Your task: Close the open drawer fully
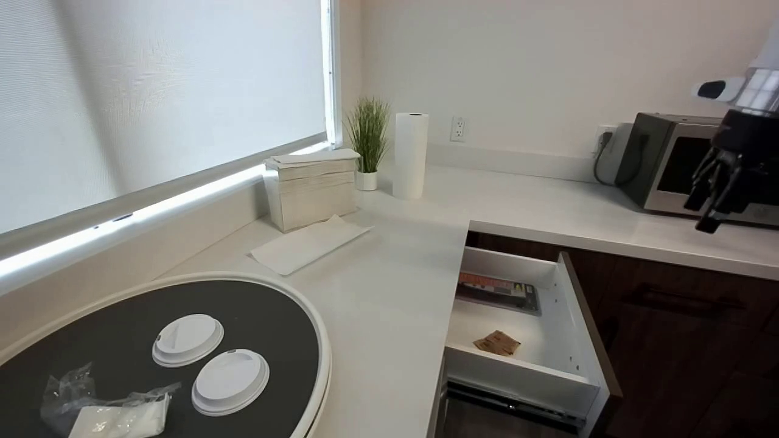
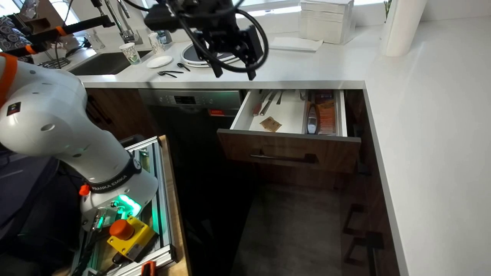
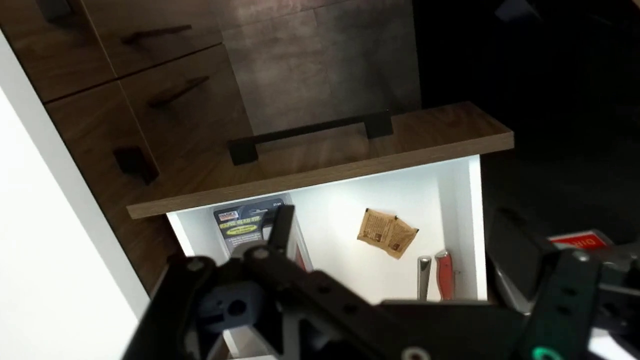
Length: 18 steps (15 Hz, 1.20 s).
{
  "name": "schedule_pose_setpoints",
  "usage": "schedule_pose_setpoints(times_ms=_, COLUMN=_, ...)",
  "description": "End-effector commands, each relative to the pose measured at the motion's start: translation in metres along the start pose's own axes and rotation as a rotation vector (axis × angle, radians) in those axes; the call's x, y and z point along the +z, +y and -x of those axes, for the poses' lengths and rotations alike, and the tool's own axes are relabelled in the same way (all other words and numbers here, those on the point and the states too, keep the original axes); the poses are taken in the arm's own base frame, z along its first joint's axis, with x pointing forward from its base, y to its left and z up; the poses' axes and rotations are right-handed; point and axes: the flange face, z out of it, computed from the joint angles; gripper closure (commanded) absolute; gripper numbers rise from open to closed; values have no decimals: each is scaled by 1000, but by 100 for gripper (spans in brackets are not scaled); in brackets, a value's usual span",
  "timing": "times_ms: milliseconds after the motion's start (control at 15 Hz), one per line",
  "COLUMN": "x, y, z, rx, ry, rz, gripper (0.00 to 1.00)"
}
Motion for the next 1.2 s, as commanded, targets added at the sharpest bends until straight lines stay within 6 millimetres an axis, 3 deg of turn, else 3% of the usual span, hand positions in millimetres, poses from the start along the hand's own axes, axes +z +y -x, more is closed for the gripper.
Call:
schedule_pose_setpoints(times_ms=0, x=61, y=23, z=-15, rx=-77, ry=-34, rz=15, gripper=32)
schedule_pose_setpoints(times_ms=267, x=116, y=41, z=-35, rx=-81, ry=-47, rz=38, gripper=65)
schedule_pose_setpoints(times_ms=533, x=167, y=48, z=-43, rx=-76, ry=-47, rz=23, gripper=96)
schedule_pose_setpoints(times_ms=733, x=202, y=49, z=-43, rx=-53, ry=-77, rz=-18, gripper=100)
schedule_pose_setpoints(times_ms=800, x=181, y=41, z=-39, rx=-57, ry=-68, rz=0, gripper=99)
schedule_pose_setpoints(times_ms=933, x=198, y=43, z=-40, rx=-48, ry=-88, rz=-19, gripper=99)
schedule_pose_setpoints(times_ms=1133, x=201, y=47, z=-43, rx=-45, ry=-91, rz=-19, gripper=99)
